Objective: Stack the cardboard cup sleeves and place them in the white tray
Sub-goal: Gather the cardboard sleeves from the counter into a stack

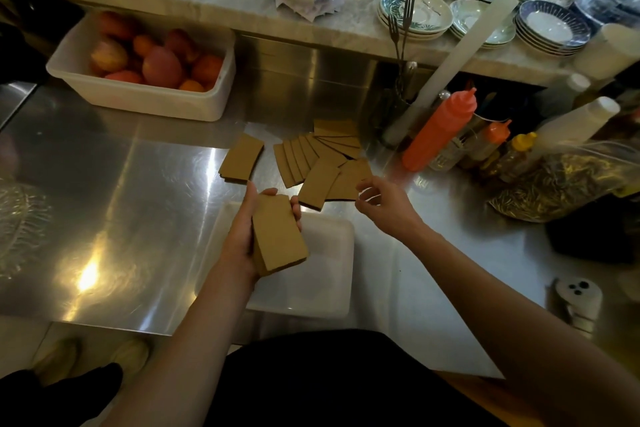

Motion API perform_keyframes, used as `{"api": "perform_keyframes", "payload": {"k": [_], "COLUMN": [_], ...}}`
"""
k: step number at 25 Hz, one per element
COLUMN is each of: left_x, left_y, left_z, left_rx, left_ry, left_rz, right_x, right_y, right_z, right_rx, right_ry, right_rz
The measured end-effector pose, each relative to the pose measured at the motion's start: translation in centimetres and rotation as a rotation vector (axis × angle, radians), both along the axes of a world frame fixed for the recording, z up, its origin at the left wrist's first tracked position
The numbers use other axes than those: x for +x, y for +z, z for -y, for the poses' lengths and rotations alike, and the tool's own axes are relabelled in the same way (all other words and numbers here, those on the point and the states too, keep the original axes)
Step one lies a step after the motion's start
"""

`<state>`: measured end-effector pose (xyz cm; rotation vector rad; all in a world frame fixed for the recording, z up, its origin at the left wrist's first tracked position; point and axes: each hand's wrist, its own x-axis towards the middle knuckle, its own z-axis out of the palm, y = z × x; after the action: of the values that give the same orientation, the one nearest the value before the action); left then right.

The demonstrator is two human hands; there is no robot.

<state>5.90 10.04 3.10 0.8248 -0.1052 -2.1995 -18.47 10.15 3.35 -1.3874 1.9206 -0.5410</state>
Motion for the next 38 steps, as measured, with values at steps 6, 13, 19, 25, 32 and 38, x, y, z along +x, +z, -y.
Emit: {"api": "perform_keyframes", "payload": {"k": [6, 13, 19, 25, 32, 38], "left_x": [0.3, -0.2, -0.1, 0.0, -1.1, -2.2], "left_y": [-0.8, -0.7, -0.2, -0.5, -0.7, -0.9], "left_z": [0.9, 2.6, 3.8, 5.2, 5.9, 6.2], "left_rx": [-0.053, -0.01, 0.02, 0.026, -0.009, -0.032], "left_ry": [-0.038, -0.102, -0.046, -0.007, -0.034, -0.084], "left_rz": [-0.158, -0.141, -0.122, -0.115, -0.111, -0.133], "right_x": [0.0, 1.2, 2.9, 3.2, -1.4, -1.7], "right_y": [-2.0, -3.6, -5.9, -7.5, -7.3, -8.8], "right_z": [2.6, 8.0, 11.4, 12.1, 5.0, 0.9], "right_rx": [0.103, 0.196, 0.229, 0.137, 0.212, 0.254], "right_ry": [-0.008, 0.101, 0.128, 0.115, -0.485, -0.61], "right_rz": [-0.02, -0.245, -0.527, -0.5, 0.464, 0.454]}}
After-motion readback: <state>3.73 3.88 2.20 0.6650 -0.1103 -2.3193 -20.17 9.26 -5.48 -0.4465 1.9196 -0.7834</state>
